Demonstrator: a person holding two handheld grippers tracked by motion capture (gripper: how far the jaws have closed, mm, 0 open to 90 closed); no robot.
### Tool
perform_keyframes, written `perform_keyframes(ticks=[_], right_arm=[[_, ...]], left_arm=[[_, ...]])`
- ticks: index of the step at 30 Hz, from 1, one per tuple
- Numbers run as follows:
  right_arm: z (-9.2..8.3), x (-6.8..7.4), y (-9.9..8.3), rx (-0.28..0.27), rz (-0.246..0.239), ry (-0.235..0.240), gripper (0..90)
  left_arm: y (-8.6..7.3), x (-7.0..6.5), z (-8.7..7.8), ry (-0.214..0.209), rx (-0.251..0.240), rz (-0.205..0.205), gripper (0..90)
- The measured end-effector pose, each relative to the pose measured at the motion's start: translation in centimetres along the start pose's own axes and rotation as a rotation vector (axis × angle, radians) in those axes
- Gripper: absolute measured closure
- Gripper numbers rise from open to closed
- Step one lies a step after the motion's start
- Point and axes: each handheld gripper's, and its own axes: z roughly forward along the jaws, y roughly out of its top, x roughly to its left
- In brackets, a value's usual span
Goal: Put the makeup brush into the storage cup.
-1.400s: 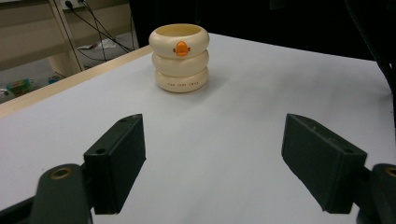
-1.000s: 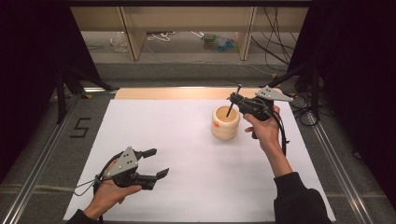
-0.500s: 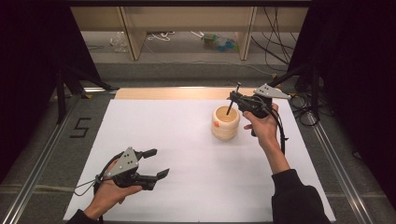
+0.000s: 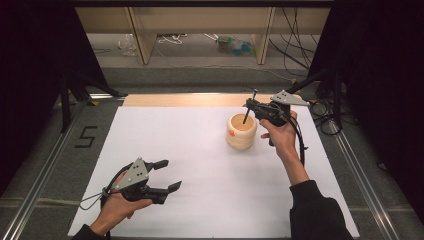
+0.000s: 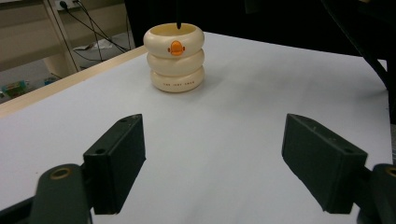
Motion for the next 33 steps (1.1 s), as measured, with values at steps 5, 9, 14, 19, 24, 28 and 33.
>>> perform_keyframes(ticks=[5,9,14,19,24,28,33], right_arm=[[0.2,0.0,-0.1,-0.002,-0.001,0.001,83.5],[0.4,0.0,-0.3,0.015,-0.003,0.0,83.5],[0.6,0.0,-0.4,0.025,0.006,0.004,83.5],[0.9,-0.1,-0.7,0.017,-0.002,-0.001,83.4],[1.0,0.0,-0.9,0.046,-0.002,0.008,83.4],[1.3,0.1,-1.0,0.052,-0.009,0.014,83.4],[1.5,0.1,-1.2,0.066,-0.011,0.014,83.3]], left_arm=[[0.0,0.0,0.0,0.002,0.001,0.001,21.6],[-0.1,-0.1,0.1,0.003,0.011,0.005,21.7],[-0.1,-0.1,0.1,0.0,0.011,0.007,21.7],[-0.1,-0.1,0.2,0.002,0.014,0.006,21.6],[-0.1,-0.2,0.1,0.0,0.013,0.004,21.6],[-0.2,-0.2,0.2,-0.002,0.015,0.008,21.6],[-0.2,-0.2,0.2,-0.002,0.015,0.008,21.7]])
